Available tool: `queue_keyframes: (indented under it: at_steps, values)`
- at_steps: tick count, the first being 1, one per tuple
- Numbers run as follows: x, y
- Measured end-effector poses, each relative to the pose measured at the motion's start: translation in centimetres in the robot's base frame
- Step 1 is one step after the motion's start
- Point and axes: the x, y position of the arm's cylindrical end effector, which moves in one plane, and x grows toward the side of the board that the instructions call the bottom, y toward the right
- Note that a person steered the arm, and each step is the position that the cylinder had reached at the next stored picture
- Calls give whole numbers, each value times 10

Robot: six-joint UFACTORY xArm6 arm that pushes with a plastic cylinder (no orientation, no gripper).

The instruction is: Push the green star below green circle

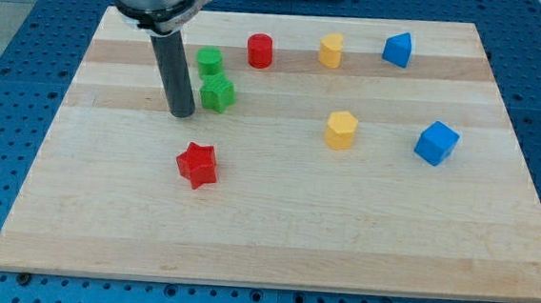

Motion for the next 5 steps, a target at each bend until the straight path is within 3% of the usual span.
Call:
queue_keyframes:
  at_steps: [5]
  values:
    - [-5, 15]
